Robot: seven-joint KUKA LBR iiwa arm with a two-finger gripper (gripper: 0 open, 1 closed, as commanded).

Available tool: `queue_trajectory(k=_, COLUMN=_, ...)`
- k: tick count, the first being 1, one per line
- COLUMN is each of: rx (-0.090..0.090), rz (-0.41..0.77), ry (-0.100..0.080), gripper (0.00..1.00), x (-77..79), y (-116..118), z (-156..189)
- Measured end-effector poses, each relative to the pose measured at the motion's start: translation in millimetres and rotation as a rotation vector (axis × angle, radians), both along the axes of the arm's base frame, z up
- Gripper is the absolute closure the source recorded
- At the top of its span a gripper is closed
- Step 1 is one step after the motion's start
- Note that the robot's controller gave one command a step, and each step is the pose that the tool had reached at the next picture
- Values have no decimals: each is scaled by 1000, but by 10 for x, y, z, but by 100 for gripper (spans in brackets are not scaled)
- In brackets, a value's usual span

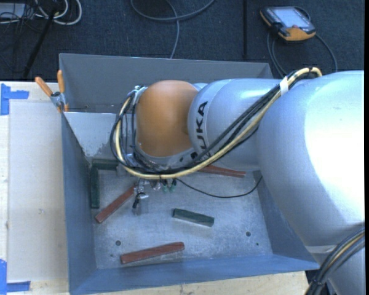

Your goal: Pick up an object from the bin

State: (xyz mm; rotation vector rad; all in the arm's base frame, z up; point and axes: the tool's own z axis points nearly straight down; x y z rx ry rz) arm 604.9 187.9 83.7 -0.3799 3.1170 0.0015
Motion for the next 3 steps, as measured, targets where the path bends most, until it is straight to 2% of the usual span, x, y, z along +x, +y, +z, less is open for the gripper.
queue_trajectory(k=1, rx=-1, rz=72, ry=1, gripper=100, x=40, y=85, z=-140)
queue_trajectory(k=2, rx=-1, rz=72, ry=2, gripper=100, x=40, y=85, z=-140)
queue_trajectory(k=3, rx=-1, rz=60, ry=0, gripper=100, x=-88, y=-64, z=1170)
